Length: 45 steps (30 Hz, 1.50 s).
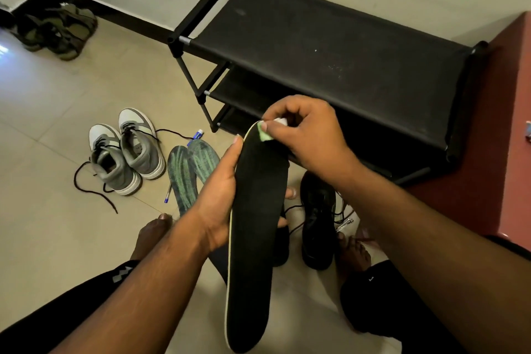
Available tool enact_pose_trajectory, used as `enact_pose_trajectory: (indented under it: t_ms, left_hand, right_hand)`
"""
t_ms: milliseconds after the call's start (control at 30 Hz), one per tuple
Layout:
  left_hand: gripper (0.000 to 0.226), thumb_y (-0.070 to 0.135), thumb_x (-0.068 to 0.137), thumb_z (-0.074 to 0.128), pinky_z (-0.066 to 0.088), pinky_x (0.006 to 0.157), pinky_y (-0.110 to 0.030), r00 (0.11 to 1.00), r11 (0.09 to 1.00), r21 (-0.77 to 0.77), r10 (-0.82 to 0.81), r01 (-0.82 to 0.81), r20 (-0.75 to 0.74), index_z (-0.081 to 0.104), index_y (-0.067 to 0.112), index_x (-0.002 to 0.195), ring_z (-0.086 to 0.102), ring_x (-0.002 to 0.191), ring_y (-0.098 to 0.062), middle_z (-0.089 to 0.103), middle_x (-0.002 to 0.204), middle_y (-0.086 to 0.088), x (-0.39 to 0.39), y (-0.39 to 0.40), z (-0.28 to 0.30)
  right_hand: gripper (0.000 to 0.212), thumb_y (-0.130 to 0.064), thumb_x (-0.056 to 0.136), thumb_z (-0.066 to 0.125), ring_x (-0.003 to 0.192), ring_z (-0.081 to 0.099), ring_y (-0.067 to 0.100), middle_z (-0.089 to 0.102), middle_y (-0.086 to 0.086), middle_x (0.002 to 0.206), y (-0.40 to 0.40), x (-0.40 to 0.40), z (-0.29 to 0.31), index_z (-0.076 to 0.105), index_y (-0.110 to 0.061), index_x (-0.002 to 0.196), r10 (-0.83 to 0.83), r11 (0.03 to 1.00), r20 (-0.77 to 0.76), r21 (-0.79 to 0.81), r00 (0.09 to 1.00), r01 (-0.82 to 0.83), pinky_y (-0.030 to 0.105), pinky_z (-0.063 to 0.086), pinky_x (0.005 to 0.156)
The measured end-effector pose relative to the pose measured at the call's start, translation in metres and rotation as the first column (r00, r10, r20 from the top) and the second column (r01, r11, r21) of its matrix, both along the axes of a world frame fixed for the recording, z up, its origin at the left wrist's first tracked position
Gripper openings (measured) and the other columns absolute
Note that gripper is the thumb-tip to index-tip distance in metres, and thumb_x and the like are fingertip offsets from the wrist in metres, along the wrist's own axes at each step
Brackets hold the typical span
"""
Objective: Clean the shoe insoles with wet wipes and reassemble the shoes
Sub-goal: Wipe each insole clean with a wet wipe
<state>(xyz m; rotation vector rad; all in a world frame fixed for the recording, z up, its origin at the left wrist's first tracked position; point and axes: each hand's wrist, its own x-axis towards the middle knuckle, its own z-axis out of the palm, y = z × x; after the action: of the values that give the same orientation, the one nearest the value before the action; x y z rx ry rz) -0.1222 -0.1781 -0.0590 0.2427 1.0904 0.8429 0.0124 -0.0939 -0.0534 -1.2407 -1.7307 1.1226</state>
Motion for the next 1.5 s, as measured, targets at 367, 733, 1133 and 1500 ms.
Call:
enact_pose_trajectory:
  t_ms: [367,733,1133,1500]
  left_hand:
    - [0.077,0.075,0.087,0.039,0.054,0.082,-0.054,0.993,0.993,0.001,0.118,-0.118,-0.015,0.073,0.012,0.114,0.066,0.105,-0.035,0.066,0.121,-0.020,-0.012,0.003,-0.001]
    - [0.072,0.073,0.088,0.036,0.048,0.089,-0.052,0.995,0.995,-0.009,0.095,-0.095,0.009,0.080,0.016,0.091,0.066,0.091,-0.032,0.064,0.105,-0.019,-0.007,0.003,0.001]
    - [0.066,0.072,0.086,0.040,0.055,0.073,-0.050,0.998,0.999,0.001,0.034,-0.034,0.050,0.078,0.020,0.103,0.068,0.082,-0.034,0.068,0.102,-0.020,-0.003,0.001,0.004]
    - [0.071,0.072,0.087,0.043,0.051,0.076,-0.046,0.994,0.995,-0.032,0.098,-0.096,0.052,0.076,0.012,0.106,0.065,0.086,-0.033,0.064,0.107,-0.020,-0.009,0.002,0.002]
  right_hand:
    - [0.011,-0.008,0.079,0.070,0.069,0.057,-0.006,0.063,-0.014,0.072,0.010,0.012,0.004,0.069,-0.018,0.075,0.098,0.995,0.391,-0.037,0.915,-0.091,0.005,0.038,0.059]
    - [0.007,-0.010,0.081,0.069,0.084,0.059,0.005,0.061,-0.007,0.088,-0.004,0.000,0.004,0.068,-0.018,0.081,0.225,0.956,0.388,0.091,0.894,-0.280,0.023,0.051,0.076]
    - [0.004,-0.009,0.079,0.070,0.082,0.061,0.007,0.066,0.000,0.086,-0.013,-0.004,0.013,0.072,-0.008,0.082,0.357,0.845,0.291,0.303,0.887,-0.440,0.017,0.048,0.076]
    - [0.007,-0.007,0.076,0.075,0.080,0.062,0.007,0.067,-0.002,0.084,-0.002,0.006,0.016,0.072,-0.012,0.080,0.261,0.925,0.123,0.252,0.957,-0.285,0.017,0.047,0.076]
